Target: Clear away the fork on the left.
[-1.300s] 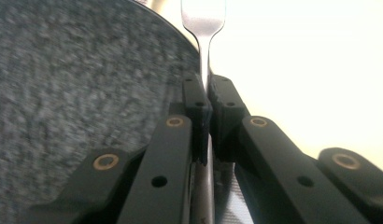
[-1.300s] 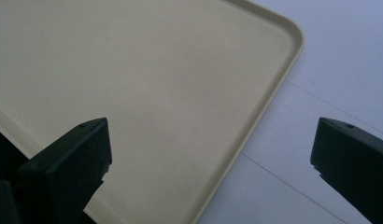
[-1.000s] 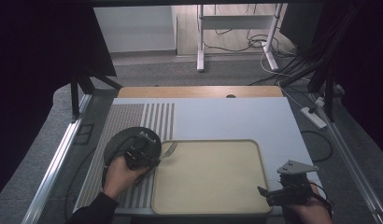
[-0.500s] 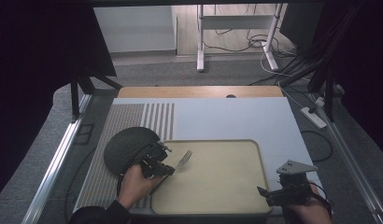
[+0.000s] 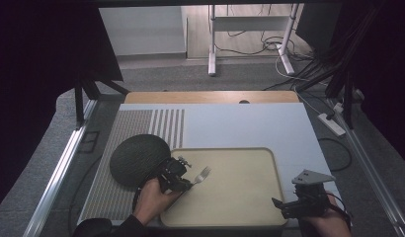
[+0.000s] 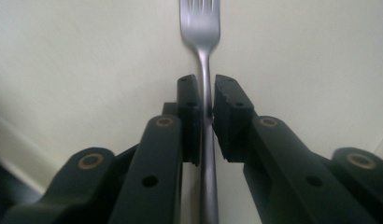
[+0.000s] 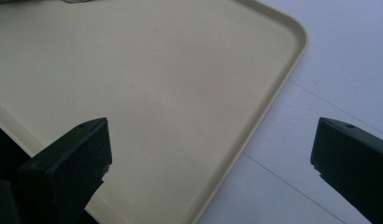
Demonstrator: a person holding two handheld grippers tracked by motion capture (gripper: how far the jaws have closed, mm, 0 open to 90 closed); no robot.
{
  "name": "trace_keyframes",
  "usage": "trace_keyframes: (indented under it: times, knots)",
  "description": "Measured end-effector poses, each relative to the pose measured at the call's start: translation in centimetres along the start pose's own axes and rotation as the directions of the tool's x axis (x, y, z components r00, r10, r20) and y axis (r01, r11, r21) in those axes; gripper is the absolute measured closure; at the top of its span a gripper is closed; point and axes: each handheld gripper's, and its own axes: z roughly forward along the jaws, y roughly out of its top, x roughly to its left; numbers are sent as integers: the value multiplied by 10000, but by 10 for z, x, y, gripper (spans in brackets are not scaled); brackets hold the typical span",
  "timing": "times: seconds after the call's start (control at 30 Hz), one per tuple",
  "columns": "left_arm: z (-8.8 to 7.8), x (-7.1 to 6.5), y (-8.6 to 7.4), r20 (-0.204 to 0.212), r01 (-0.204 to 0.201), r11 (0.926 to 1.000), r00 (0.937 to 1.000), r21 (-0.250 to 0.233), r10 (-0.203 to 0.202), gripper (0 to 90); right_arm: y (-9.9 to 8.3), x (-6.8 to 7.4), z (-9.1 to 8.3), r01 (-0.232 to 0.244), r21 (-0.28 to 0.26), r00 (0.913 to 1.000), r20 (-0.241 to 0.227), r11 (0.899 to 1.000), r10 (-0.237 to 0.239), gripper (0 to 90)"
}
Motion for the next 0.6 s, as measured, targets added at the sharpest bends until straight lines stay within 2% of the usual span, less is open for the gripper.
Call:
trace_keyframes:
  times: [0.03, 0.07, 0.1, 0.13, 0.17, 0.27, 0.33, 0.37, 0.43, 0.47, 0.6]
  knots:
    - [-3, -2, 1, -124, -179, 9997, 9998, -162, 177, 796, 0, 0, 0, 0, 0, 10000, 0, 10000, 0, 0]
    - [-5, -7, 2, -31, -590, 9978, 9983, -301, 589, 844, 0, 0, 0, 7, -6, 10000, -7, 10000, -7, 0]
    - [-5, -7, 2, -31, -590, 9978, 9983, -301, 589, 875, 0, 0, 0, 7, -6, 10000, -7, 10000, -7, 0]
    - [0, -11, 4, 299, -697, 9975, 9971, -67, 699, 888, 0, 0, 1, 18, 5, 10000, 3, 10000, -18, 0]
    - [4, -13, 4, 338, -770, 9969, 9965, 135, 765, 889, 0, 0, 0, 20, 7, 10000, 6, 10000, -20, 0]
    - [12, -12, 3, 204, -727, 9958, 9972, 562, 716, 890, 0, 0, 0, 30, -12, 10000, 6, 10000, -30, 0]
    - [11, -10, 3, 322, -608, 9968, 9977, 518, 592, 890, 0, 0, 0, 19, -11, 10000, 7, 10000, -19, 0]
    - [10, -6, 3, 120, -472, 9975, 9988, 534, 466, 890, 0, 0, 0, 22, -22, 10000, -8, 10000, -22, 0]
    - [9, -4, 2, 45, -417, 9977, 9991, 527, 415, 890, 0, 0, 0, 28, -14, 10000, -13, 10000, -28, 0]
    - [8, 1, 1, 90, -230, 9985, 9997, 501, 226, 890, 0, 0, 0, 32, -18, 10000, -16, 10000, -32, 0]
    - [5, 9, -2, 61, 106, 9989, 9999, 463, -109, 890, 0, 0, 0, 50, -3, 10000, -17, 10000, -50, 0]
